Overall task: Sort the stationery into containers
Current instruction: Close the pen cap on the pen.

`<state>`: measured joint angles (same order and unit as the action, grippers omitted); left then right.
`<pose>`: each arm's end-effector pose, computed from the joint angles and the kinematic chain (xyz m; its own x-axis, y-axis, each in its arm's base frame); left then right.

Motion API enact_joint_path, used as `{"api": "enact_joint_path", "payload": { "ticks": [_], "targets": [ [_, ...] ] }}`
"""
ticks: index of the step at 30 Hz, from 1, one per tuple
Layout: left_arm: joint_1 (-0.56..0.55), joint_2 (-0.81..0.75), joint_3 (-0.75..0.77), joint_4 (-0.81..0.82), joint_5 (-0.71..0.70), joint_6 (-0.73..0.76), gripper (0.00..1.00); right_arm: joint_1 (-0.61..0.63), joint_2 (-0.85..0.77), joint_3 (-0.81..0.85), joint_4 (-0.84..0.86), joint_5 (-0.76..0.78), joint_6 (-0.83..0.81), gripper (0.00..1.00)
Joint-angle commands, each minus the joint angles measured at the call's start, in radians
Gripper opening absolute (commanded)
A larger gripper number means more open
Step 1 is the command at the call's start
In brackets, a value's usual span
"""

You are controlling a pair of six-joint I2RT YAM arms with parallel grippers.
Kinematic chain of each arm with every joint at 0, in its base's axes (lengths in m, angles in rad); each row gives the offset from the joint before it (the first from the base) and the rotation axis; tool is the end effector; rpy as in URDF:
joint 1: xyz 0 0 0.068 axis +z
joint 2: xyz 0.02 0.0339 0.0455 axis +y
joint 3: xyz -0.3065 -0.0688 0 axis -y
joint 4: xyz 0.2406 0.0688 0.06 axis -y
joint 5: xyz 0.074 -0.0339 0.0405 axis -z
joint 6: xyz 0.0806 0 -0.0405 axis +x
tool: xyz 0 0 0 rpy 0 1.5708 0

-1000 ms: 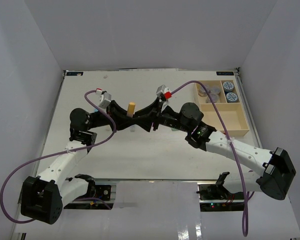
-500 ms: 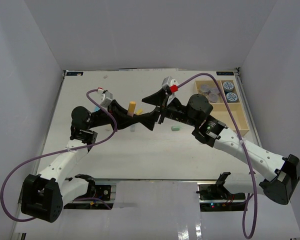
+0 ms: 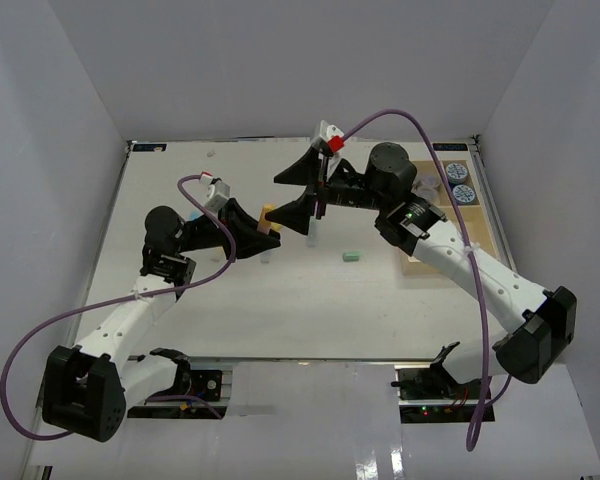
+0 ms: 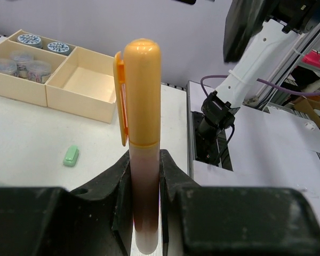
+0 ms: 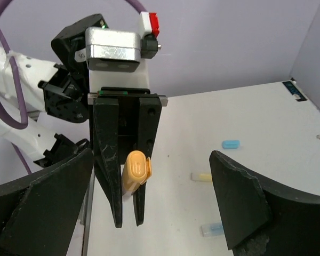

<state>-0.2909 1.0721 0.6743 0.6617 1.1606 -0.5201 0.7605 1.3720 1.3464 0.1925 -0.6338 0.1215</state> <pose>0.1904 -0.1342 0.3725 -0.2615 -0.1286 -0.9566 0.9594 0.0740 -0.2722 0.2124 0.2679 0.4909 0.0009 0.1356 -0.9908 -0.9859 0.1660 0.0219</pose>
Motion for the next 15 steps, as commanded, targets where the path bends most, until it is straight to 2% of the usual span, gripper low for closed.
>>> {"api": "enact_joint_path", "payload": {
  "ticks": [1,15],
  "targets": [
    [-0.005,0.006,0.038,-0.01,0.024,0.009,0.0,0.002,0.035,0.045,0.034,-0.105,0.004,0.95],
    [-0.007,0.006,0.041,-0.016,0.025,0.014,0.0,0.02,0.125,0.069,0.125,-0.147,0.036,0.79]
  ]
}}
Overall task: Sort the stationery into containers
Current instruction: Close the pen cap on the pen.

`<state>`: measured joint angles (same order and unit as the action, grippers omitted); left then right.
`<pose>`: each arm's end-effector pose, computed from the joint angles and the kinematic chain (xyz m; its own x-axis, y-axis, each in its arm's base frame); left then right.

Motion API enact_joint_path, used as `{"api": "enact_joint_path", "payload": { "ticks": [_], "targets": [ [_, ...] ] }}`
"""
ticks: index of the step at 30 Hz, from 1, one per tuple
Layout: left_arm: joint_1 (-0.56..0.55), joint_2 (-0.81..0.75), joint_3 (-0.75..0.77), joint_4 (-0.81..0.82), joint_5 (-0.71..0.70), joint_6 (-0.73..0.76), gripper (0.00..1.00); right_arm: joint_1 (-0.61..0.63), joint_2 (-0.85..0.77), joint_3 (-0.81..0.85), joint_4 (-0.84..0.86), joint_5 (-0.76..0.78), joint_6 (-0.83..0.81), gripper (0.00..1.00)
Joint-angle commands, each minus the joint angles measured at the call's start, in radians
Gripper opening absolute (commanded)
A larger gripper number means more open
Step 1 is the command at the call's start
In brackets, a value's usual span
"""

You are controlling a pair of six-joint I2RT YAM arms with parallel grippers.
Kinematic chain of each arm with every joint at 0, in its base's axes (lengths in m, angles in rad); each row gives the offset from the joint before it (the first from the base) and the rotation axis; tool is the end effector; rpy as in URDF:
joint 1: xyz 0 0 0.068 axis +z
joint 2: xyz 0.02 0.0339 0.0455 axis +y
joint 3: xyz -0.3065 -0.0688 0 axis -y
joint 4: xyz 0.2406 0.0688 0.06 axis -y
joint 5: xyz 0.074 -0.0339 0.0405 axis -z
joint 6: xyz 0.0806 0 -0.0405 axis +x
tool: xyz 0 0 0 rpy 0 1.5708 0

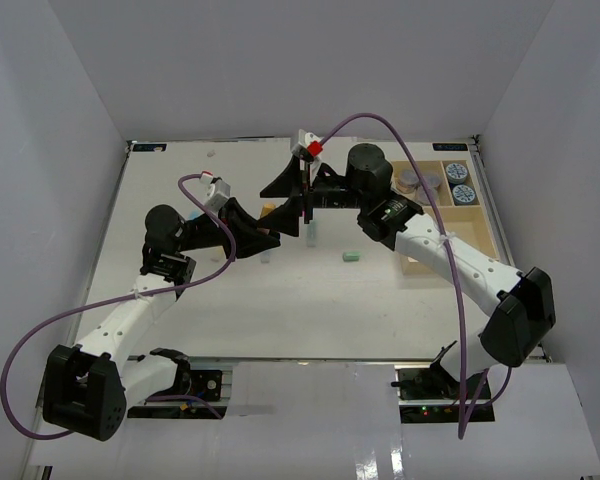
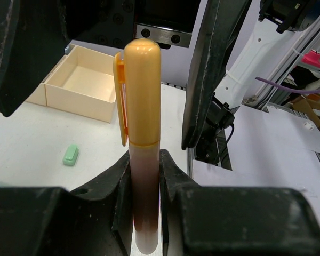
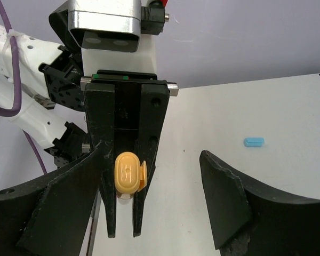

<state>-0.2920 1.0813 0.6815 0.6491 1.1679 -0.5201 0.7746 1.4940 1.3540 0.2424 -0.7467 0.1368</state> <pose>0.1924 -0.1353 0.3717 -0.2753 -0.1207 -0.9537 0.9562 0.0678 -0.2846 0.2301 0.3018 0.4585 -0.0635 0.0779 -0.9949 -0.9969 0.0417 0.0669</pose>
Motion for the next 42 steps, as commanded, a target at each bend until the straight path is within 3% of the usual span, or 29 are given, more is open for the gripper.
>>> {"api": "enact_joint_path", "payload": {
  "ticks": [1,14,22,31,42],
  "targets": [
    [-0.007,-0.004,0.035,-0.005,0.018,0.017,0.0,0.008,0.009,0.065,0.08,-0.037,0.024,0.78],
    [-0.007,-0.017,0.036,-0.037,0.01,0.058,0.0,0.011,0.029,0.068,0.12,-0.066,0.057,0.59],
    [-0.006,-0.02,0.033,-0.032,0.01,0.06,0.0,0.018,0.032,0.042,0.127,-0.068,0.06,0.4],
    [-0.007,-0.027,0.021,0.016,0.018,0.031,0.0,0.025,0.028,-0.013,0.167,-0.085,0.083,0.11],
    [-0.006,-0.034,0.035,0.106,0.032,-0.035,0.0,0.052,0.023,-0.082,0.071,-0.092,0.028,0.08]
  ]
}}
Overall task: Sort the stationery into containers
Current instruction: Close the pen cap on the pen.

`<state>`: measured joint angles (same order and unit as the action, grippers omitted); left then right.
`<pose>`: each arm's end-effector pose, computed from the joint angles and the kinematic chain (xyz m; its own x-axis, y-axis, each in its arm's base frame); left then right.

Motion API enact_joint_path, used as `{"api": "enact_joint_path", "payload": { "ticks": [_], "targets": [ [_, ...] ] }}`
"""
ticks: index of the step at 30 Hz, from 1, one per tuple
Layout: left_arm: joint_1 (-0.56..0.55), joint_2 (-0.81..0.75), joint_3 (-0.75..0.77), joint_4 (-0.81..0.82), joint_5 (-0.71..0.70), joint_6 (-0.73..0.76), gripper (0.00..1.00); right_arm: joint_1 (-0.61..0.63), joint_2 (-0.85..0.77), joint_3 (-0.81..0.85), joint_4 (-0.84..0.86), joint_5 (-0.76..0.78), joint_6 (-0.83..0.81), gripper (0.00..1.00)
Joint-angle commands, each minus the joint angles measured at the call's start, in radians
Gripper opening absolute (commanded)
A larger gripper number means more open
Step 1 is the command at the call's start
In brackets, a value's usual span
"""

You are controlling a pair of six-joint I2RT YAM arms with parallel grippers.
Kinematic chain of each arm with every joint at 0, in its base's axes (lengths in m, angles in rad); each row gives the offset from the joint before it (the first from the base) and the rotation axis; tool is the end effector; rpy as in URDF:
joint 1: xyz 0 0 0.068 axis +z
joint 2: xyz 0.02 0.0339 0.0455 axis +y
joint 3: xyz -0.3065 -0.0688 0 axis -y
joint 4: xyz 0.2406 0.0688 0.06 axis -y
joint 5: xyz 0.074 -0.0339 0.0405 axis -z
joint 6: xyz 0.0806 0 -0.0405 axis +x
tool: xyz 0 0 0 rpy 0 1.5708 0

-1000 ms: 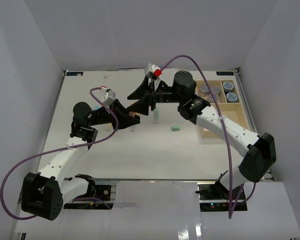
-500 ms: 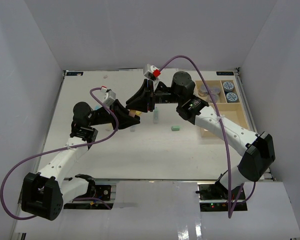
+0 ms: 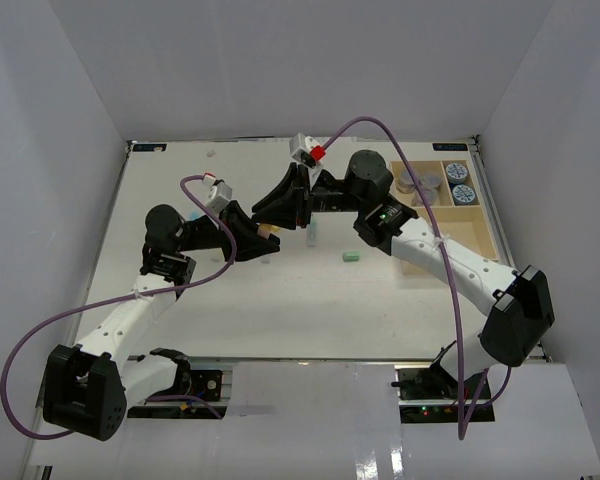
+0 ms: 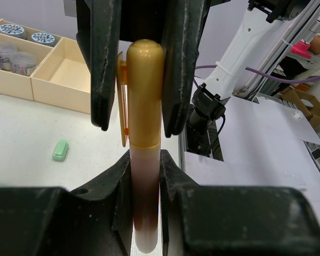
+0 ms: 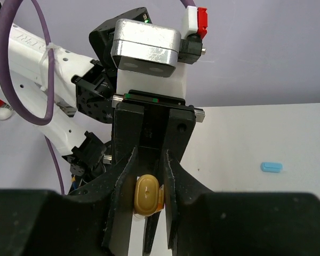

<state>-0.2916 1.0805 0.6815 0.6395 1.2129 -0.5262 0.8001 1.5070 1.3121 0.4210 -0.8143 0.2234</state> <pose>0.1890 -0.1355 0.3701 -0.2909 -0.0964 -0.9519 0.9551 0.0296 -0.2949 0.2186 0.3093 0.4606 -0.0662 0.1501 -0.9865 -0.9962 -0.0652 0.0569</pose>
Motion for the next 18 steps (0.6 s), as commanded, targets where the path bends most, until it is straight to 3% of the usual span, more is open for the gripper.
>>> {"api": "enact_joint_path", "payload": {
  "ticks": [1,18],
  "targets": [
    [-0.006,-0.031,0.045,0.115,-0.013,-0.031,0.0,0.03,0.01,-0.043,-0.134,-0.019,-0.067,0.08],
    [-0.004,-0.022,0.15,0.095,-0.055,0.008,0.0,0.08,0.019,-0.139,-0.194,-0.011,-0.104,0.08]
  ]
}}
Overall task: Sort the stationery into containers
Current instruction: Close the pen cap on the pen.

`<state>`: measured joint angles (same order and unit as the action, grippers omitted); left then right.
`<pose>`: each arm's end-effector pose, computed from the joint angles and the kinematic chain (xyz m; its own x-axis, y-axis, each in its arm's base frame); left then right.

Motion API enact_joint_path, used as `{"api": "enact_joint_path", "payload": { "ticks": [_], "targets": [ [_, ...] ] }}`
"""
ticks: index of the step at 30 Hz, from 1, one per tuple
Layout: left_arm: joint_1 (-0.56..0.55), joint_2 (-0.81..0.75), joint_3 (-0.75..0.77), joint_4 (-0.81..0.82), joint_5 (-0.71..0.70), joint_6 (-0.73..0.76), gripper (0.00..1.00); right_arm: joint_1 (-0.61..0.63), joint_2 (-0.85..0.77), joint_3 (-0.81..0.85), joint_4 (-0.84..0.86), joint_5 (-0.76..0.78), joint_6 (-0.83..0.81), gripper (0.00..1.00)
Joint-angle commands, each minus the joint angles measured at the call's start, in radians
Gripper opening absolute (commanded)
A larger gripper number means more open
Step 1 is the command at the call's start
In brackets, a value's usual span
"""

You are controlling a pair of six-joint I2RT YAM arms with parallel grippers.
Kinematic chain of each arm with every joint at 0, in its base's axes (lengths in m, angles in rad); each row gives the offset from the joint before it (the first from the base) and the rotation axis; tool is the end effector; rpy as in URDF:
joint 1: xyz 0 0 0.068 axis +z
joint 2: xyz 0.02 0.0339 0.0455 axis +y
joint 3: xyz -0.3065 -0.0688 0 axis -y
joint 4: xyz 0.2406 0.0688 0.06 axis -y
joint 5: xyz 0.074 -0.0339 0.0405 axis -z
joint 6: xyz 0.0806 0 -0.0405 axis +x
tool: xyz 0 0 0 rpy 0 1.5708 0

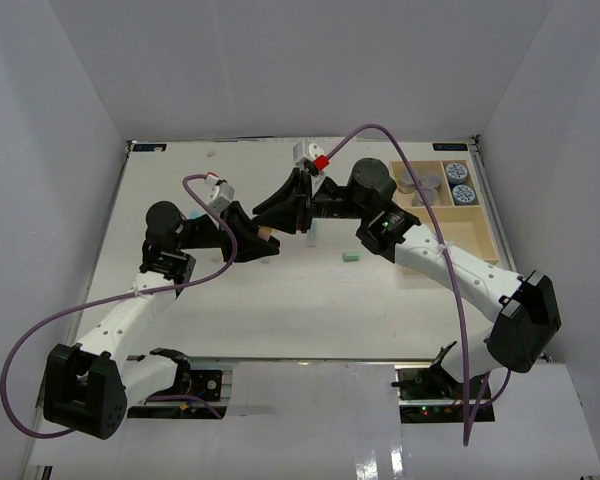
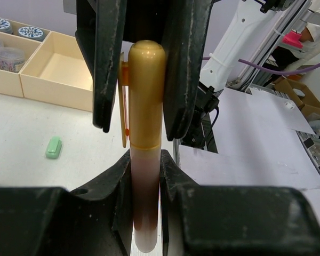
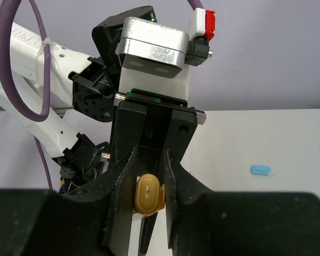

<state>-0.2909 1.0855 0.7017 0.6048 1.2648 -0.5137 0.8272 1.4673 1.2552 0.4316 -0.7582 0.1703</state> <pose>0.1873 -0.1363 0.3717 -0.2975 -0.0654 -0.9525 0.9547 -0.0120 -0.2974 0.2066 0.3066 0.4552 -0.0223 0.1575 -0.9873 -0.9994 -0.0296 0.0179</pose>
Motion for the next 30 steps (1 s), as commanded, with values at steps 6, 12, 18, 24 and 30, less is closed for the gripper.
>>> {"api": "enact_joint_path", "payload": {
  "ticks": [6,12,18,24,30],
  "targets": [
    [-0.005,-0.003,0.159,0.133,-0.105,0.001,0.0,0.055,0.053,-0.091,-0.202,-0.069,-0.054,0.08],
    [-0.005,0.004,0.173,0.119,-0.116,0.02,0.0,0.056,0.054,-0.099,-0.198,-0.069,-0.052,0.08],
    [-0.007,0.01,0.209,0.112,-0.124,0.041,0.0,0.056,0.057,-0.105,-0.205,-0.064,-0.058,0.08],
    [-0.007,0.033,0.258,0.124,-0.128,0.041,0.0,0.056,0.065,-0.099,-0.228,-0.05,-0.078,0.08],
    [-0.007,0.057,0.294,0.13,-0.122,0.041,0.0,0.056,0.093,-0.077,-0.246,-0.043,-0.103,0.08]
  ]
}}
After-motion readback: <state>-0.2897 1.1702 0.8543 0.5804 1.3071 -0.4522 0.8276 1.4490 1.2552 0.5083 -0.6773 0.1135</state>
